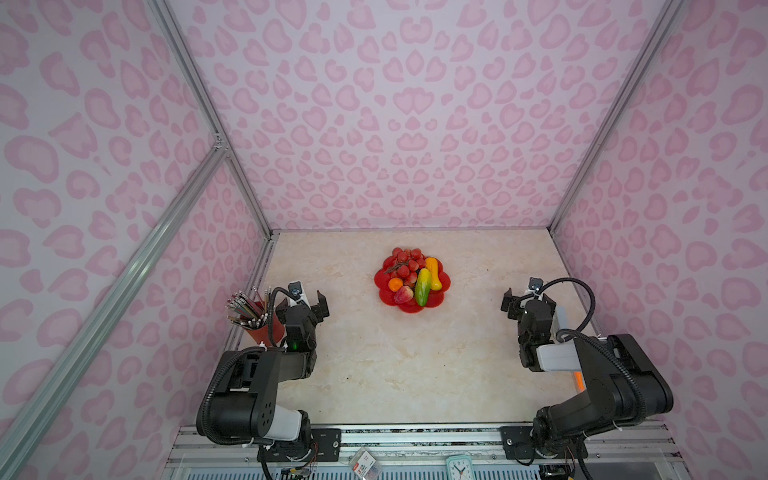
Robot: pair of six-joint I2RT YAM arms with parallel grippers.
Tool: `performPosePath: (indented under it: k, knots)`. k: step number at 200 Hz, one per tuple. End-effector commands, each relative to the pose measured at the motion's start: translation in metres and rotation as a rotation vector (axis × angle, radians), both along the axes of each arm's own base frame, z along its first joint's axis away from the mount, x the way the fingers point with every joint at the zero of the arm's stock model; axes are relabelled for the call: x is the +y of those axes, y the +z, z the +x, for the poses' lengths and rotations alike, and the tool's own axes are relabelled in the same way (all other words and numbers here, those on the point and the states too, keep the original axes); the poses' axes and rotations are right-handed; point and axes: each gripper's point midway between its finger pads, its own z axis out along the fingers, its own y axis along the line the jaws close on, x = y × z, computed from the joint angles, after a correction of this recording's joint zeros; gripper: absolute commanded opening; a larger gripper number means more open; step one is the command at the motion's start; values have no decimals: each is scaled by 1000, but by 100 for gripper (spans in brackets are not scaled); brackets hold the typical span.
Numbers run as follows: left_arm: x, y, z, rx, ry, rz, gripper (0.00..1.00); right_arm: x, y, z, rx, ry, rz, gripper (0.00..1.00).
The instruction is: Place and organize the fake fruits in the fruit bowl
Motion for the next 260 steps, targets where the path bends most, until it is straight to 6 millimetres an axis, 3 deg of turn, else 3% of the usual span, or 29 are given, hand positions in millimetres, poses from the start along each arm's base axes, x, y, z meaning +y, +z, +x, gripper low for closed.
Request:
performPosePath:
  k: [1,93,113,119,131,137,148,155,167,184,260]
  knots:
    - [1,11,8,-46,-11,-38,97,-2,-1,0,-6,-13,-9,99]
    - [2,9,8,-37,-10,-40,97,-2,-2,1,22,-16,-6,99]
    - [2,9,8,-38,-13,-40,97,-19,1,-9,-10,-115,19,99]
    - [2,9,8,-38,-11,-40,97,-14,-1,-5,4,-80,17,99]
    - [2,9,8,-36,-12,-40,97,20,-5,8,43,142,-7,100]
    - [2,9,8,-37,-11,-40,97,13,-5,5,36,109,-1,100]
    - [2,9,8,-37,-12,-41,97,-19,-1,-6,-3,-99,30,100]
    - [2,9,8,-37,-11,-40,97,-11,-1,-6,-10,-43,27,100]
    - [2,9,8,-38,-12,-40,97,26,-5,8,30,194,-7,100]
    - [2,9,8,-37,-11,-40,97,12,-6,8,50,109,14,100]
    - [2,9,8,-36,-12,-39,97,11,-8,9,54,113,28,100]
